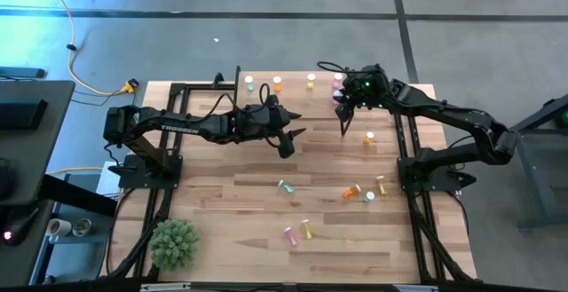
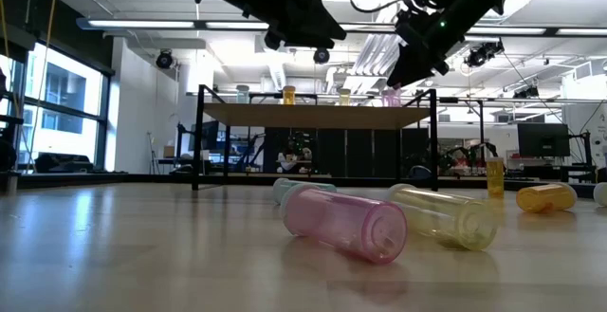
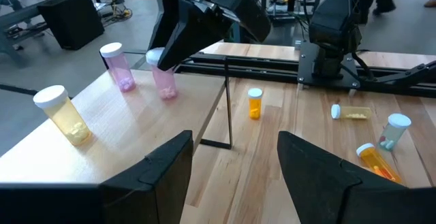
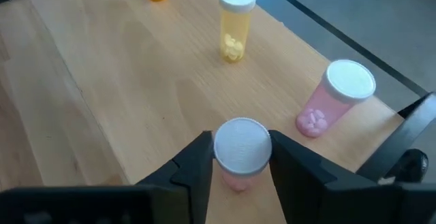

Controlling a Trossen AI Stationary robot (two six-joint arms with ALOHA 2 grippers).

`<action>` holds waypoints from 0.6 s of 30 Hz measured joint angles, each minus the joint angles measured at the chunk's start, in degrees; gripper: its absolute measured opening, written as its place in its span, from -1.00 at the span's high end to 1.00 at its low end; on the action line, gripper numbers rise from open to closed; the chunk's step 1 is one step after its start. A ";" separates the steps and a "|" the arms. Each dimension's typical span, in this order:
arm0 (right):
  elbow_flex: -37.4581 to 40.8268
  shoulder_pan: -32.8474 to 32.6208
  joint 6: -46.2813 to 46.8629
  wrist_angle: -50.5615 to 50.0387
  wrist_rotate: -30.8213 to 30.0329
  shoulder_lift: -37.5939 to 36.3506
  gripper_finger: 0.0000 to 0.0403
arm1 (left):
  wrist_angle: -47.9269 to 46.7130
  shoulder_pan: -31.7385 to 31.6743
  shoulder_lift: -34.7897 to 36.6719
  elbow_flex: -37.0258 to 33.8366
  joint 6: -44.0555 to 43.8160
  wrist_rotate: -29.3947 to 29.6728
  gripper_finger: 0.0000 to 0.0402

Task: Pick and place medicine bottles onto shelf by color
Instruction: Put the top violet pill bottle on the shelf aligned with the other violet pill bottle, then put the left blue pill bottle on the shelf aligned with the other blue pill bottle

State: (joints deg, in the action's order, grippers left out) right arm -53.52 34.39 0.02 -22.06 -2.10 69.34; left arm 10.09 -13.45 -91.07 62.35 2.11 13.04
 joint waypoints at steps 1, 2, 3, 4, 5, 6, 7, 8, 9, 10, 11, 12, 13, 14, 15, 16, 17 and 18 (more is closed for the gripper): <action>0.00 0.02 0.02 -0.44 -0.31 0.07 0.32 | 0.00 0.00 0.00 0.00 0.00 0.00 -0.01; 0.03 0.02 0.02 -0.80 -0.49 0.15 0.30 | 0.00 -0.01 0.00 0.00 0.00 0.00 -0.01; 0.07 0.02 0.02 -0.78 -0.68 0.18 0.28 | 0.00 0.00 0.00 0.00 0.02 0.00 -0.01; 0.07 0.02 0.02 -0.55 -0.87 0.18 0.26 | 0.00 0.00 0.00 0.00 0.02 0.00 -0.01; 0.07 0.02 0.02 -0.34 -0.90 0.16 0.24 | 0.00 0.00 0.00 0.00 0.00 0.00 -0.01; 0.07 0.02 0.01 -0.34 -0.92 0.16 0.22 | 0.00 0.00 0.00 0.00 0.00 0.00 -0.01; 0.07 0.02 0.00 -0.39 -0.94 0.16 0.21 | 0.00 0.00 0.00 0.00 0.02 0.00 -0.01; 0.07 0.02 0.00 -0.32 -0.94 0.16 0.21 | 0.00 -0.01 0.00 0.00 0.02 0.00 -0.01; 0.07 0.02 0.02 -0.18 -0.94 0.16 0.21 | 0.00 0.00 0.00 0.00 0.02 0.00 -0.01; 0.07 0.00 0.00 -0.13 -0.94 0.16 0.21 | 0.00 0.00 0.00 0.00 0.02 0.00 -0.01; 0.07 0.02 0.00 -0.15 -0.94 0.16 0.21 | 0.00 0.00 0.00 0.00 0.02 -0.02 -0.01; 0.07 0.02 0.00 -0.11 -0.94 0.14 0.21 | 0.00 0.00 0.00 0.00 0.02 0.00 -0.01; 0.07 0.02 0.00 -0.09 -0.94 0.11 0.20 | 0.00 0.00 0.00 0.00 0.02 0.00 -0.01; 0.07 0.02 0.00 -0.05 -0.94 0.10 0.20 | 0.00 0.00 0.00 0.00 0.02 0.00 -0.01; 0.07 0.02 0.00 -0.04 -0.94 -0.03 0.20 | 0.00 0.00 0.00 0.00 0.02 0.00 -0.01; 0.07 0.02 0.00 -0.04 -0.94 -0.25 0.20 | 0.00 0.00 0.00 0.00 0.02 0.00 -0.01; 0.07 0.02 0.00 0.01 -0.94 -0.52 0.20 | 0.00 -0.01 0.00 0.00 0.02 -0.01 -0.01; 0.07 0.01 0.00 0.04 -0.94 -0.92 0.20 | 0.00 0.00 0.00 0.00 0.02 0.00 -0.01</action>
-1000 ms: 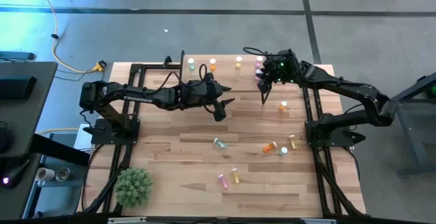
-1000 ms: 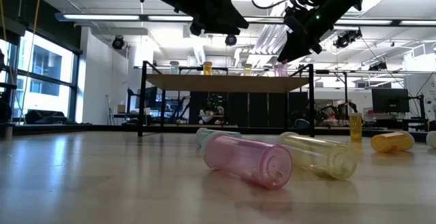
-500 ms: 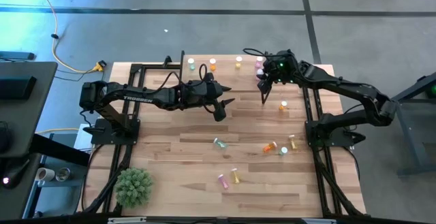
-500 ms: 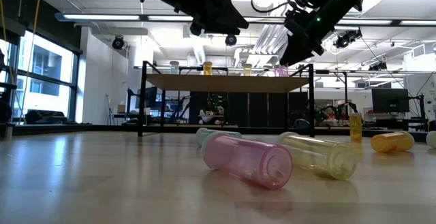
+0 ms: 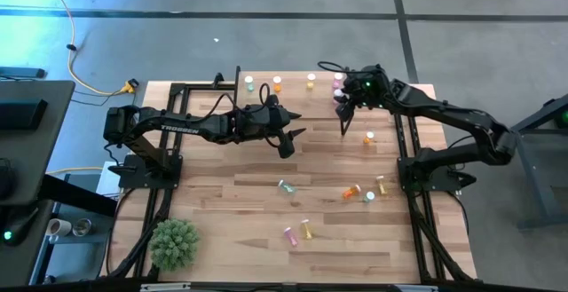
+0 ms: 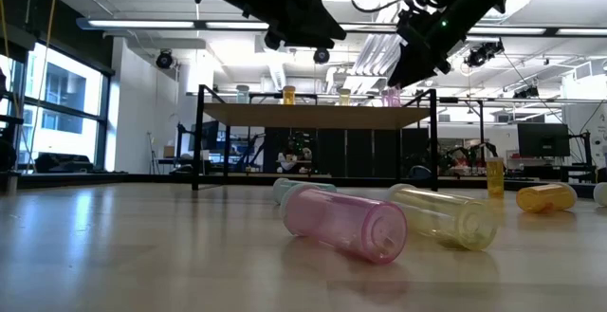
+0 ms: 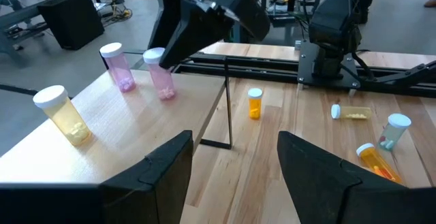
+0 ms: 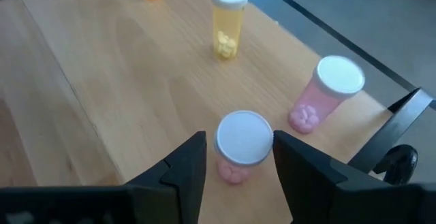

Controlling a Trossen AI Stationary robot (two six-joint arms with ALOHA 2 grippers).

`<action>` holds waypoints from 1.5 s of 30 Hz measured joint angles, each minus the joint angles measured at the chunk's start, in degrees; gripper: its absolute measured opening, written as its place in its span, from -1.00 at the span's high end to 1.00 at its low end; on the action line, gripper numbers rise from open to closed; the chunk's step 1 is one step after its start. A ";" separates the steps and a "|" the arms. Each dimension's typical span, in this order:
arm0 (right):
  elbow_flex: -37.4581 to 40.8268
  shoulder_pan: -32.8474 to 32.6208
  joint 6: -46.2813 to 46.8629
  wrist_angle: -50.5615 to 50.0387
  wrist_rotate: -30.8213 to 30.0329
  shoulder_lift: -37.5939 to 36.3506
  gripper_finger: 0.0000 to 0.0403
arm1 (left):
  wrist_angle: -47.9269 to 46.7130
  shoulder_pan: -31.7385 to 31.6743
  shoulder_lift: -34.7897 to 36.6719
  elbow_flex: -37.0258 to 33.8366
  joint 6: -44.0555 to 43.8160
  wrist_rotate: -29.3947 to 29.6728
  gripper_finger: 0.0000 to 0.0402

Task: Pick and place medicine bottles onto shelf by color
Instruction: Put the left blue pill bottle on the shelf aligned with the other blue pill bottle

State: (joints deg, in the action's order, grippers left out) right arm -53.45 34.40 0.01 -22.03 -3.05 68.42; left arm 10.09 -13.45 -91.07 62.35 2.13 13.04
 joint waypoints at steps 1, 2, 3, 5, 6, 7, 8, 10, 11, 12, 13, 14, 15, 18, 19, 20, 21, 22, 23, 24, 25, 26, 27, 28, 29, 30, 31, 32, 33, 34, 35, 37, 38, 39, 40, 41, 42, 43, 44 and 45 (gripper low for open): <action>0.00 0.01 0.02 -0.03 0.00 -0.43 0.20 | 0.00 -0.01 0.00 0.00 0.00 -0.02 -0.01; 0.00 0.01 0.01 0.01 0.00 -0.89 0.20 | 0.00 -0.01 0.00 0.00 0.00 -0.01 -0.01; 0.00 0.01 0.02 0.00 0.00 -1.48 0.20 | 0.00 -0.02 0.00 0.00 0.00 0.00 -0.01; 0.00 -0.01 0.02 0.00 0.00 -2.67 0.20 | -0.02 0.00 0.00 0.00 -0.04 0.00 -0.01; 0.00 -0.01 0.04 0.01 0.00 -3.38 0.20 | -0.11 -0.02 0.00 0.00 -0.06 0.00 -0.01; 0.00 -0.01 0.17 -0.01 0.00 -4.01 0.20 | -0.40 0.00 0.00 0.00 -0.07 0.00 -0.01; 0.00 -0.08 0.28 -0.19 0.05 -4.70 0.20 | -0.84 0.00 0.00 0.00 -0.06 0.00 -0.01; -0.02 -0.53 1.29 -1.16 0.14 -6.16 0.20 | -1.73 0.00 0.00 0.00 -0.11 0.00 -0.01; -0.02 -0.76 1.54 -2.00 0.18 -6.90 0.20 | -1.98 -0.02 0.00 0.00 -0.16 0.00 -0.01; -0.02 -1.12 1.72 -2.99 0.24 -7.68 0.20 | -2.09 0.00 0.00 0.00 -0.17 0.00 -0.01; -0.02 -1.69 2.49 -4.02 0.25 -8.48 0.20 | -2.21 0.07 0.00 0.00 -0.20 0.00 -0.01; -0.03 -2.28 3.24 -5.01 0.28 -9.19 0.20 | -2.32 0.16 0.00 0.00 -0.20 0.02 -0.01; -0.04 -3.00 4.24 -6.10 0.30 -9.87 0.20 | -2.50 0.30 0.00 0.00 -0.20 0.04 -0.01; -0.04 -5.94 6.08 -9.38 0.31 -11.67 0.20 | -2.54 0.81 0.00 0.00 -0.02 0.07 -0.01; -0.06 -7.19 6.84 -10.30 0.33 -12.14 0.20 | -2.54 0.94 0.00 0.00 -0.02 0.13 -0.01; -0.07 -8.41 7.63 -11.55 0.46 -12.53 0.20 | -2.56 1.19 0.00 0.00 -0.02 0.43 -0.01; -0.07 -9.78 8.40 -12.73 0.48 -12.77 0.20 | -2.61 1.39 0.00 0.00 -0.02 0.81 -0.01; -0.07 -11.30 9.22 -13.66 0.48 -12.93 0.20 | -2.69 1.66 0.00 0.00 -0.02 1.27 -0.01; -0.07 -12.76 10.08 -14.69 0.47 -13.01 0.20 | -2.99 2.02 0.00 0.00 -0.02 1.59 -0.01; -0.07 -14.29 10.68 -15.76 0.34 -13.04 0.20 | -3.39 2.34 0.00 0.00 0.00 1.77 -0.01; -0.07 -15.93 11.54 -16.55 -0.05 -13.04 0.20 | -3.93 2.71 0.00 0.00 0.00 2.05 -0.01; -0.07 -17.47 12.25 -17.29 -0.46 -13.02 0.20 | -4.64 3.15 0.00 0.00 -0.01 2.63 -0.01; -0.07 -19.05 13.11 -18.08 -1.45 -13.02 0.20 | -5.35 3.65 0.00 0.00 -0.01 3.08 -0.01; -0.07 -20.67 13.82 -18.98 -2.55 -13.02 0.20 | -6.13 4.16 0.00 0.00 -0.04 3.42 -0.01; -0.07 -22.18 15.02 -20.11 -4.03 -13.02 0.20 | -7.13 4.72 0.00 0.00 -0.31 4.07 -0.01; -0.07 -23.61 16.35 -21.48 -5.69 -13.02 0.20 | -8.11 5.28 0.00 0.00 -0.70 4.72 -0.01; -0.07 -25.03 17.82 -23.00 -7.29 -13.02 0.20 | -9.00 5.82 0.00 0.00 -1.35 5.29 -0.01; -0.07 -26.54 19.55 -24.72 -8.94 -13.02 0.20 | -10.00 6.38 0.00 0.00 -1.81 5.91 -0.01; -0.07 -28.05 21.62 -26.36 -10.60 -13.02 0.20 | -10.93 6.93 0.00 0.00 -2.03 6.40 -0.01; -0.07 -29.67 23.73 -27.75 -12.22 -13.02 0.20 | -11.69 7.50 0.00 0.00 -2.39 6.91 -0.01; -0.07 -31.47 25.85 -29.00 -13.88 -13.02 0.20 | -12.46 8.06 0.00 0.00 -2.56 7.35 -0.01; -0.07 -35.10 29.71 -30.65 -16.74 -13.02 0.20 | -13.28 9.11 0.00 0.00 -2.95 8.03 -0.01; -0.07 -36.94 31.48 -31.39 -17.99 -13.02 0.20 | -13.60 9.59 0.00 0.00 -3.01 8.41 -0.01; -0.07 -38.70 33.16 -32.05 -18.94 -13.02 0.20 | -13.81 10.06 0.00 0.00 -3.03 8.79 -0.01; -0.07 -40.38 34.89 -32.37 -19.98 -13.02 0.20 | -13.89 10.54 0.00 0.00 -3.03 9.12 -0.01; -0.07 -42.15 36.45 -32.64 -20.93 -13.02 0.20 | -13.92 10.99 0.00 0.00 -3.04 9.34 -0.01; -0.07 -43.82 38.00 -32.83 -21.76 -13.02 0.20 | -13.97 11.46 0.00 0.00 -3.04 9.56 -0.01; -0.07 -45.40 39.34 -32.84 -22.47 -13.02 0.20 | -14.21 11.96 0.00 0.00 -3.09 9.78 -0.01; -0.07 -46.91 40.64 -32.80 -23.15 -13.01 0.20 | -14.78 12.44 0.00 0.00 -3.43 10.16 -0.01; -0.07 -48.24 42.01 -32.80 -23.79 -12.90 0.20 | -15.51 12.89 0.00 0.00 -3.83 10.40 -0.01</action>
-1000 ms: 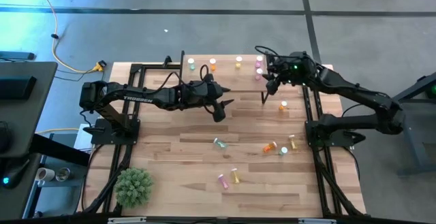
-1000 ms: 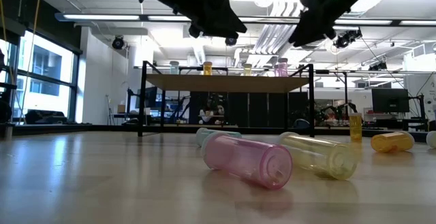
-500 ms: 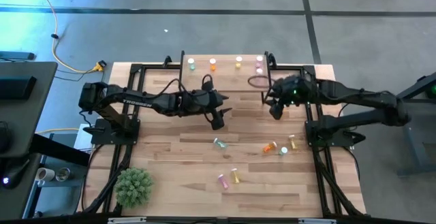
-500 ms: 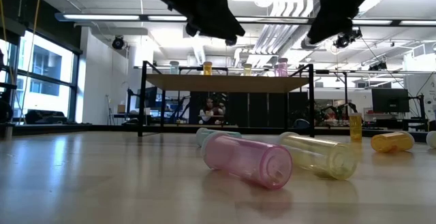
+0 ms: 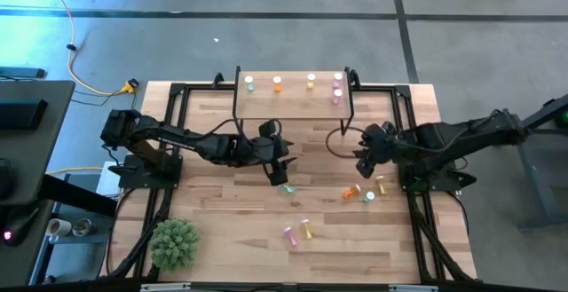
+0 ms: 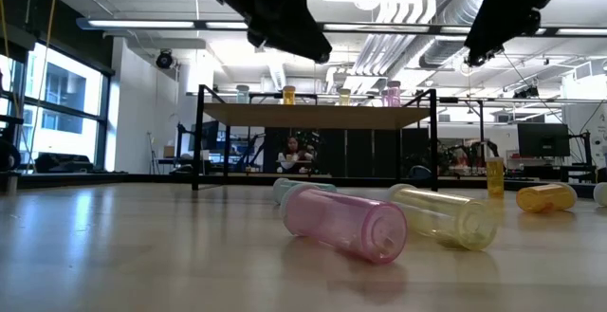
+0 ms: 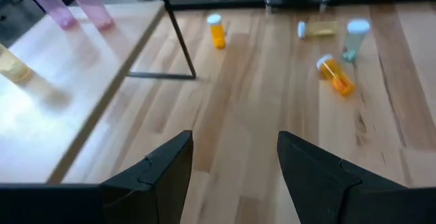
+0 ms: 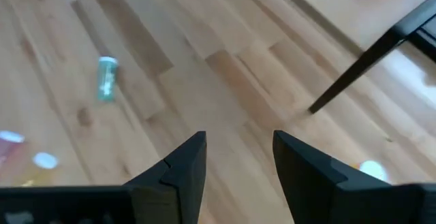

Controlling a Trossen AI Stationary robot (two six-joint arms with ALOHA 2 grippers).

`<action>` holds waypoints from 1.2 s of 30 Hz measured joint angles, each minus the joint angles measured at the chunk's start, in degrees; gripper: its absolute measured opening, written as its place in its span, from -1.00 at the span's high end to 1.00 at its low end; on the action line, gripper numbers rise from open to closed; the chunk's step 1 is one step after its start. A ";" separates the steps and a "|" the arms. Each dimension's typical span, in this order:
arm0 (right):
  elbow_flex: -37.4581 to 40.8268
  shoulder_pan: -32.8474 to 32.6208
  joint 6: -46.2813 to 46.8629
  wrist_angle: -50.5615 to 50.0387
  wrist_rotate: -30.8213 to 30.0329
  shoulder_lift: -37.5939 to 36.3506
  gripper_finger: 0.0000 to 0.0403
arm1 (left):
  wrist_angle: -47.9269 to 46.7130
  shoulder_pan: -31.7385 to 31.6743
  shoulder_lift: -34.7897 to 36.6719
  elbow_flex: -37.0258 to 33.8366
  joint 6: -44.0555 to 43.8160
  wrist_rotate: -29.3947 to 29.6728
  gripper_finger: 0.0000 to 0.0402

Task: Pick and place medicine bottles onto shelf by color
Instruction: Put the left blue pill bottle on the shelf aligned with the other blue pill bottle

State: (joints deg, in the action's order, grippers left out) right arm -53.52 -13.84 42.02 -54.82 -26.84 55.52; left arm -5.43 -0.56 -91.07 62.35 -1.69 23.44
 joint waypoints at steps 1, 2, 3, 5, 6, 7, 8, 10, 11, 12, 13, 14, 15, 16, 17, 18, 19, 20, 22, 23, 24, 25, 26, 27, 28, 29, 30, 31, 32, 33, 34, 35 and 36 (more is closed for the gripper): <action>0.00 -1.23 1.46 0.04 -0.26 0.26 0.20 | -0.85 0.54 0.00 0.00 -0.58 0.18 -0.01; 0.00 -2.28 2.87 0.17 -0.36 0.59 0.20 | -2.13 1.03 0.17 0.00 -1.35 0.46 -0.01; 0.00 -3.20 4.21 0.30 -0.38 1.02 0.20 | -4.19 1.57 0.58 -0.04 -2.25 0.80 -0.01; 0.00 -4.76 5.79 0.89 -0.53 2.21 0.20 | -7.44 2.77 1.41 -0.03 -4.49 1.82 -0.01; 0.00 -5.42 5.81 1.50 -0.54 3.08 0.20 | -9.71 3.38 1.92 0.00 -5.96 2.28 -0.01; 0.00 -5.93 5.57 2.19 -0.56 4.04 0.20 | -12.29 4.03 2.51 -0.03 -7.51 2.88 -0.01; 0.00 -6.27 5.11 3.16 -0.64 4.96 0.20 | -14.25 4.72 3.12 -0.04 -8.95 3.34 -0.01; 0.00 -6.65 3.30 6.15 -0.82 7.00 0.20 | -17.80 6.24 4.42 -0.04 -11.40 4.46 -0.01; 0.00 -6.62 2.17 7.86 -0.82 8.11 0.20 | -19.70 7.00 5.06 -0.04 -12.39 4.95 -0.01; 0.00 -6.62 0.63 9.83 -0.82 9.23 0.20 | -21.76 7.82 5.66 -0.04 -13.35 5.36 -0.01; 0.00 -6.62 -1.10 11.98 -0.86 10.23 0.20 | -23.45 8.60 6.19 -0.04 -14.39 5.85 -0.01; 0.00 -6.58 -2.84 14.51 -1.04 11.28 0.20 | -24.98 9.32 6.74 -0.04 -15.48 6.21 -0.01; 0.00 -6.58 -4.74 16.83 -1.06 12.34 0.20 | -26.92 10.05 7.37 -0.04 -16.60 6.53 -0.01; 0.00 -6.53 -6.66 18.91 -1.02 13.33 0.20 | -28.87 10.80 8.00 -0.04 -17.88 6.84 -0.01; 0.00 -6.38 -8.51 21.23 -0.94 14.26 0.20 | -30.37 11.52 8.48 -0.04 -19.28 7.37 -0.01; 0.00 -6.11 -10.30 23.88 -0.35 15.10 0.20 | -31.77 12.19 8.88 -0.02 -20.60 7.76 -0.01; 0.00 -5.82 -11.96 26.29 0.62 15.91 0.20 | -33.62 12.91 9.31 -0.02 -21.89 7.96 -0.01; 0.00 -5.38 -13.41 28.48 1.86 16.74 0.20 | -35.56 13.63 9.83 -0.02 -23.21 8.09 -0.01; 0.00 -4.37 -16.01 33.24 4.17 18.53 0.20 | -38.34 14.93 10.61 -0.02 -25.86 8.42 -0.01; 0.00 -3.83 -17.31 35.34 5.47 19.38 0.20 | -40.12 15.60 10.90 -0.02 -27.25 8.52 -0.01; 0.00 -3.25 -18.68 37.54 6.70 20.46 0.20 | -41.60 16.25 11.05 -0.02 -28.65 8.53 -0.01; 0.00 -2.67 -19.88 39.51 8.06 21.50 0.20 | -42.92 16.88 11.26 -0.02 -30.01 8.52 -0.01; 0.00 -2.14 -20.76 40.99 9.22 22.45 0.20 | -44.33 17.53 11.49 -0.02 -31.28 8.53 -0.01; 0.00 -1.53 -21.60 42.82 10.28 23.47 0.19 | -45.36 18.12 11.61 -0.02 -32.55 8.55 -0.01; 0.00 -1.04 -22.48 44.65 11.27 24.36 0.18 | -46.22 18.73 11.63 -0.02 -33.69 8.57 -0.01; 0.00 -0.61 -23.10 46.17 11.49 25.17 0.17 | -47.24 19.28 11.57 -0.02 -34.54 8.53 -0.01; 0.00 -0.18 -23.93 48.04 11.59 25.94 0.15 | -48.10 19.79 11.56 -0.02 -35.30 8.55 -0.01; 0.00 0.13 -24.36 50.26 11.80 26.55 0.14 | -48.63 20.35 11.56 -0.02 -35.86 8.55 -0.01; 0.00 0.43 -24.93 52.16 11.94 27.04 0.12 | -49.11 20.81 11.56 -0.02 -36.21 8.55 -0.01; 0.00 0.74 -25.50 53.65 12.34 27.44 0.11 | -49.47 21.18 11.56 -0.02 -36.30 8.52 -0.01; 0.00 0.98 -25.84 54.84 12.67 27.88 0.09 | -49.48 21.50 11.56 -0.02 -36.37 8.48 -0.01; 0.00 1.32 -25.98 55.50 13.18 28.33 0.08 | -49.49 21.79 11.56 -0.02 -36.69 8.49 -0.01; 0.00 1.57 -25.93 55.75 13.43 28.74 0.07 | -49.47 21.90 11.56 -0.02 -37.08 8.46 -0.01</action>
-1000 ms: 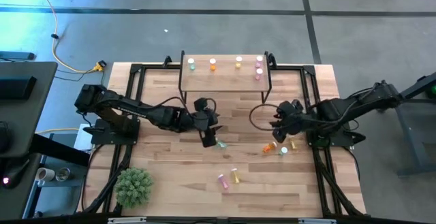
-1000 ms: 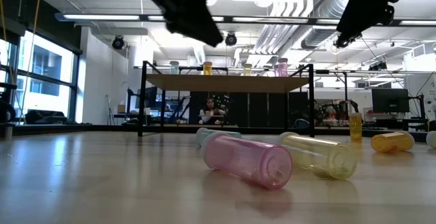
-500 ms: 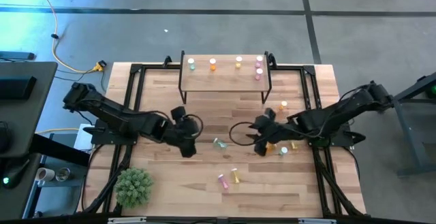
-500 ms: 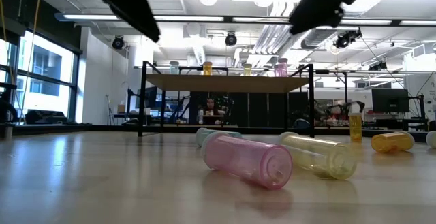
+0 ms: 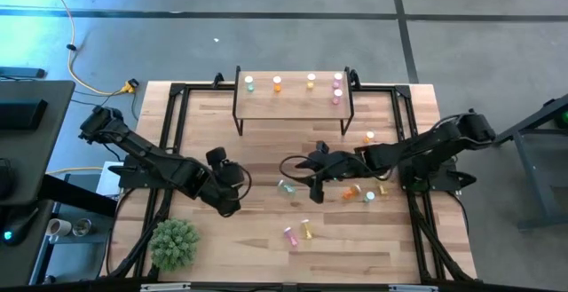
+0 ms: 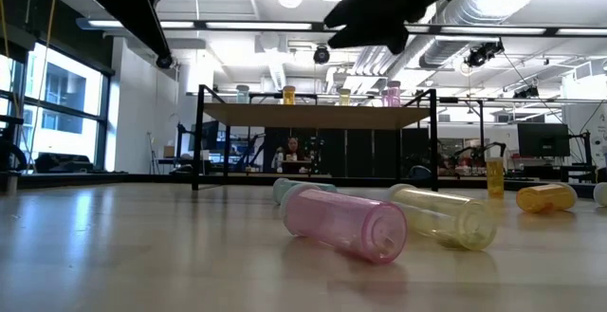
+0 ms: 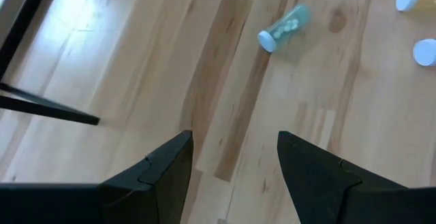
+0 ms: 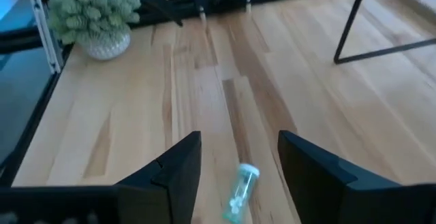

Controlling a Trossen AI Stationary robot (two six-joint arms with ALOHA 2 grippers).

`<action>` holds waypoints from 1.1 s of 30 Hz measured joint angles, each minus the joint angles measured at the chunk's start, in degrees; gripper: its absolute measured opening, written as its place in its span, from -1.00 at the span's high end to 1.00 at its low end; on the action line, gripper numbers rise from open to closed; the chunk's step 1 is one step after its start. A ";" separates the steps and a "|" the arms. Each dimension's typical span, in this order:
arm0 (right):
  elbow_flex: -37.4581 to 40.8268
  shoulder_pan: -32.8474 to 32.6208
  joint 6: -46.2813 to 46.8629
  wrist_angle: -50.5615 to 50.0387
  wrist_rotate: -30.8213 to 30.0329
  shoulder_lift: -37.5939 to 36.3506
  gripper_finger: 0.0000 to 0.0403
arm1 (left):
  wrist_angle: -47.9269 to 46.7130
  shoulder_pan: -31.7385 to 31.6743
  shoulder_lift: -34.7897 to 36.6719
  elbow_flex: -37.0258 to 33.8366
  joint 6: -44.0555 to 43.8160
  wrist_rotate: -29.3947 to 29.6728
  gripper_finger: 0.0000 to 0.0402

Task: Pick and place medicine bottles onto shelf by color
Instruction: Put the left blue pill bottle on the shelf aligned with the other blue pill bottle

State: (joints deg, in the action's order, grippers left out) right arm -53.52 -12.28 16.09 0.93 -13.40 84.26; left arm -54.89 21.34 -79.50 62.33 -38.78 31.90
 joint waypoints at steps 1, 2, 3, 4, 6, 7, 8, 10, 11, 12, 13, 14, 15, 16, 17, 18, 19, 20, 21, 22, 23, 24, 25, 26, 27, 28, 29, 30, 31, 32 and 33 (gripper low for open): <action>0.00 0.28 0.29 0.51 -0.02 0.56 0.05 | 0.00 0.17 0.00 0.00 -0.13 -0.07 -0.01; 0.00 0.60 0.37 1.30 0.08 1.10 0.04 | -0.01 0.22 0.00 0.00 -0.16 -0.13 -0.01; 0.00 0.83 0.41 1.52 0.17 1.66 0.04 | 0.02 0.22 0.00 0.00 -0.14 -0.15 -0.01; 0.00 1.09 0.55 2.06 0.17 2.43 0.03 | 0.00 0.22 0.00 0.00 -0.14 -0.15 -0.01; 0.00 1.35 1.24 3.17 0.38 4.25 0.03 | 0.02 0.20 -0.02 0.00 -0.16 -0.16 -0.01; 0.00 1.44 1.70 3.52 0.37 5.18 0.03 | 0.03 0.20 -0.02 0.00 -0.14 -0.18 -0.01; 0.00 1.47 1.81 4.06 0.37 6.06 0.03 | 0.09 0.20 -0.03 0.00 -0.14 -0.35 -0.01; 0.00 1.39 2.32 4.35 0.39 7.88 0.03 | 0.15 0.20 -0.04 0.00 -0.16 -0.85 -0.01; 0.00 1.36 3.40 4.31 0.41 8.87 0.03 | 0.25 0.20 -0.04 0.00 -0.14 -1.05 -0.01; 0.00 1.36 4.68 4.36 0.42 9.87 0.03 | 0.23 0.20 -0.04 0.00 -0.18 -1.24 -0.01; 0.00 1.36 5.77 4.36 0.45 10.71 0.03 | 0.23 0.20 -0.04 0.00 -0.24 -1.25 -0.01; 0.00 1.36 6.67 4.56 0.42 11.57 0.03 | 0.24 0.20 -0.04 0.00 -0.25 -1.26 -0.01; 0.00 1.36 7.52 5.06 0.41 12.42 0.03 | 0.25 0.20 -0.04 0.00 -0.31 -1.47 -0.01; 0.00 1.36 7.96 5.13 0.41 13.33 0.03 | 0.26 0.20 -0.07 0.00 -0.61 -1.69 -0.01; 0.00 1.36 8.47 5.19 0.41 14.26 0.03 | 0.24 0.20 -0.07 0.00 -1.08 -1.68 -0.01; 0.00 1.36 9.03 5.40 0.41 15.14 0.03 | 0.30 0.20 -0.07 0.00 -1.47 -1.68 -0.01; 0.00 1.38 9.49 5.93 0.39 15.99 0.03 | 0.26 0.20 -0.07 0.00 -1.58 -1.70 -0.01; 0.00 1.38 9.58 6.57 0.41 16.78 0.03 | 0.31 0.20 -0.07 0.00 -1.60 -1.71 -0.01; 0.00 1.38 9.56 6.86 0.39 17.53 0.03 | 0.32 0.20 -0.07 0.00 -1.58 -1.70 -0.01; 0.00 1.36 9.54 7.18 0.39 18.24 0.03 | 0.30 0.20 -0.07 0.00 -1.60 -1.71 -0.01; 0.00 1.36 9.55 7.21 0.41 18.80 0.03 | 0.34 0.20 -0.07 0.00 -1.62 -1.71 -0.01; 0.00 1.36 9.55 7.24 0.39 19.28 0.03 | 0.35 0.20 -0.07 0.00 -1.66 -1.71 -0.01; 0.00 1.36 9.55 7.52 0.40 19.69 0.03 | 0.38 0.20 -0.07 0.00 -1.71 -1.69 -0.01; 0.00 1.36 9.51 7.46 0.40 19.98 0.03 | 0.47 0.20 -0.08 0.00 -1.70 -1.71 -0.01; -0.01 1.35 9.49 7.64 0.42 20.36 0.03 | 0.54 0.20 -0.09 0.00 -1.69 -1.71 -0.01; 0.00 1.29 9.47 7.91 0.64 20.71 0.03 | 0.78 0.20 -0.09 0.00 -1.69 -1.71 -0.01; 0.00 1.27 9.42 7.88 0.94 20.98 0.03 | 0.89 0.20 -0.09 0.00 -1.72 -1.71 -0.01; 0.00 1.27 9.32 8.09 1.52 21.30 0.03 | 0.81 0.20 -0.09 0.00 -1.76 -1.71 -0.01; 0.00 1.25 9.02 8.49 2.05 21.62 0.03 | 0.86 0.20 -0.09 0.00 -1.76 -1.71 -0.01; 0.00 1.25 8.90 8.57 2.84 21.92 0.03 | 0.85 0.20 -0.09 0.00 -1.76 -1.71 -0.01; 0.00 1.23 8.88 8.79 2.97 22.32 0.03 | 0.85 0.20 -0.09 0.00 -1.76 -1.71 -0.01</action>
State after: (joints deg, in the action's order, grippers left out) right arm -53.52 -11.05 24.97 9.72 -10.43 106.59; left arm -54.04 21.54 -79.59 62.33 -40.53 30.20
